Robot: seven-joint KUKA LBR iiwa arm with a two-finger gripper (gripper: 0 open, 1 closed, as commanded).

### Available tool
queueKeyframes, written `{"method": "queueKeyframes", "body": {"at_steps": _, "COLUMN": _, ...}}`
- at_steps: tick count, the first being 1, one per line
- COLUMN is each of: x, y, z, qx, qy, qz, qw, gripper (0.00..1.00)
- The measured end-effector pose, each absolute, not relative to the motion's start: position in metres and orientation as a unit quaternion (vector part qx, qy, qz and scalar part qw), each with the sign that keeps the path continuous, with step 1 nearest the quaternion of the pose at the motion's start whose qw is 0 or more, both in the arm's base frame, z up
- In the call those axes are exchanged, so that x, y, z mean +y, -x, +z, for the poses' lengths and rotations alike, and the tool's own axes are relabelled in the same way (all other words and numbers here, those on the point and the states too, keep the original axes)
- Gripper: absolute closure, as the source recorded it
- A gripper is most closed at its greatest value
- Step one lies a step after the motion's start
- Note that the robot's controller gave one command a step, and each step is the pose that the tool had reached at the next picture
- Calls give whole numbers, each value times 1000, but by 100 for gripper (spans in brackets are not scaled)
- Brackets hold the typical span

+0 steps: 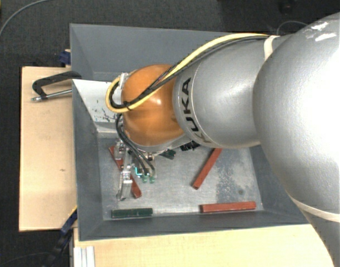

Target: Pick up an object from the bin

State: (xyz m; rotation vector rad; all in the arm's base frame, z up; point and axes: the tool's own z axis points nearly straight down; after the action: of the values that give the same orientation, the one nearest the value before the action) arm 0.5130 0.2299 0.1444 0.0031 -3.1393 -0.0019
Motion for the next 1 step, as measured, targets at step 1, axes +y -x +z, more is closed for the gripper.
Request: {"method": "queueKeyframes", "body": {"at_steps": 1, "x": 172, "y": -530, "z": 69, "qx": -993, "qy": -115, "qz": 1, "qw": 2, "gripper": 0}}
